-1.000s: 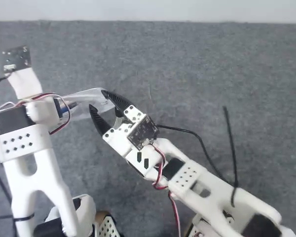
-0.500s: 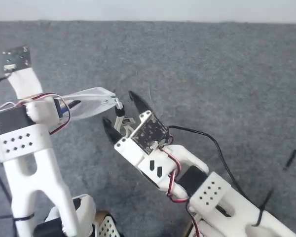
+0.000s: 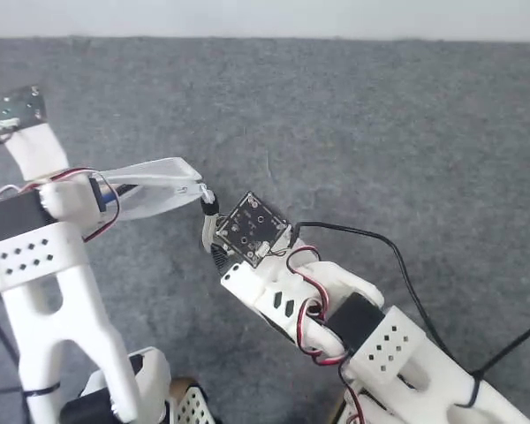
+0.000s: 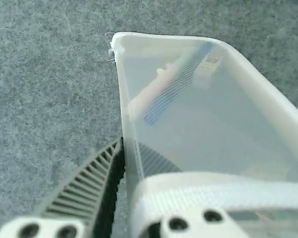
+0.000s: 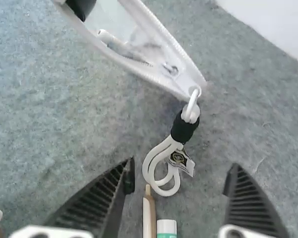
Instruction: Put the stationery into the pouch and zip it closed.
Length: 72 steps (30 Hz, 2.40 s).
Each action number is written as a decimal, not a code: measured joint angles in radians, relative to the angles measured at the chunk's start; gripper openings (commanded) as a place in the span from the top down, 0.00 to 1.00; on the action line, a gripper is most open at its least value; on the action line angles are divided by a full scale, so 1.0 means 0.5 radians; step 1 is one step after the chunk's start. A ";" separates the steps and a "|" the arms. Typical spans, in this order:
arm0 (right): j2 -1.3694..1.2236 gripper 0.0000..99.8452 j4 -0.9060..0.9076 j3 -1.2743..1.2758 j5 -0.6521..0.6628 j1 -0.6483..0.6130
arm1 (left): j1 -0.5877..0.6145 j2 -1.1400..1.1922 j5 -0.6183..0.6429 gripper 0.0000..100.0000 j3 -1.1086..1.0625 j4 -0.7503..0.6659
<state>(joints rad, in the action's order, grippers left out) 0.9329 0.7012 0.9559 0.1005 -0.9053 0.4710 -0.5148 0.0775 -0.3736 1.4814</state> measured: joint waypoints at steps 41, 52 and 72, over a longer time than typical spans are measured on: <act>-1.722 0.79 0.021 -0.482 0.402 0.316 | 0.150 0.000 0.000 0.99 -0.074 -0.104; -1.982 0.94 0.387 -0.727 0.430 0.384 | 0.150 0.000 0.000 0.99 -0.074 -0.123; -1.985 0.99 0.417 -0.795 0.549 0.393 | 0.150 0.000 0.000 0.99 -0.074 -0.123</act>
<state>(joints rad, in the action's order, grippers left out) -0.0598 0.9099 0.5585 0.3751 -0.7089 0.5462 -0.5148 0.0775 -0.4104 1.4200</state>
